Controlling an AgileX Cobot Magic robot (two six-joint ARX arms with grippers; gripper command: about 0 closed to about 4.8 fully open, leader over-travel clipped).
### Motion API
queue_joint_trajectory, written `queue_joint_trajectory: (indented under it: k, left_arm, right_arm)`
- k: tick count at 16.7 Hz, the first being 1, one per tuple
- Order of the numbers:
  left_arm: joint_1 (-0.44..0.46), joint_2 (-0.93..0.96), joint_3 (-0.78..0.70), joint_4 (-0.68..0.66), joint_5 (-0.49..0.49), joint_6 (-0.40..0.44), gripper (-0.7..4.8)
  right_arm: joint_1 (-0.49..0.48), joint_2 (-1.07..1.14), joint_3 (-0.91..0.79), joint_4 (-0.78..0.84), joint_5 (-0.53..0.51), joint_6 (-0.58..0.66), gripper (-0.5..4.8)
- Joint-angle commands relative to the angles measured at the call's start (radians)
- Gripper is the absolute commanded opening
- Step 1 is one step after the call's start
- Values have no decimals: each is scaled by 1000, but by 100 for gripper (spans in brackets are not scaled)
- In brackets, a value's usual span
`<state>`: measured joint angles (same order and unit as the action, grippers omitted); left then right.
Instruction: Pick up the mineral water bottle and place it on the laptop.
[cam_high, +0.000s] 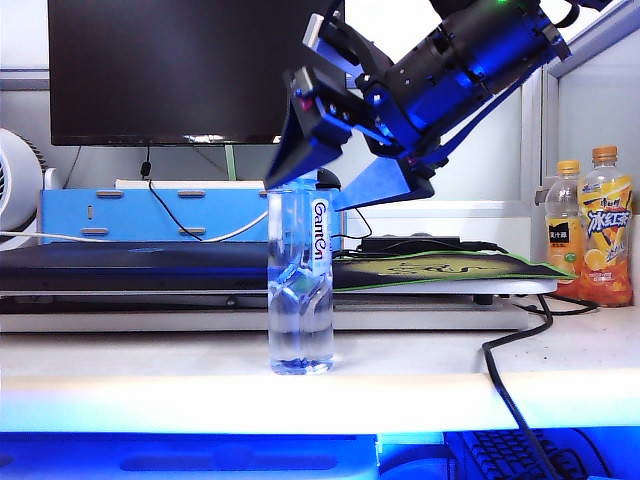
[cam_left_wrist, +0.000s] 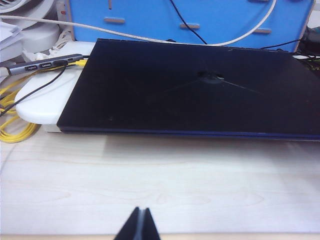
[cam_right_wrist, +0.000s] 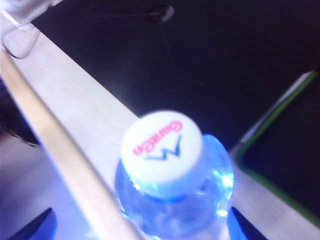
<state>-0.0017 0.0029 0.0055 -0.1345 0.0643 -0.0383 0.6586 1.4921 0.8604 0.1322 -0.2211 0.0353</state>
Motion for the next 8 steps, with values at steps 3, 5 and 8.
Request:
queue_joint_trajectory:
  k: [3,5,8]
  left_arm:
    - [0,-2,2,8,3,1,-2]
    - [0,-2,2,8,3,1,-2]
    - [0,-2,2,8,3,1,-2]
  right_arm:
    - [-5,55,8,-2,41,-15,479]
    - [-3,79,9,-1,28,-14,479]
    - [-3,95,10,8,18,-14,479]
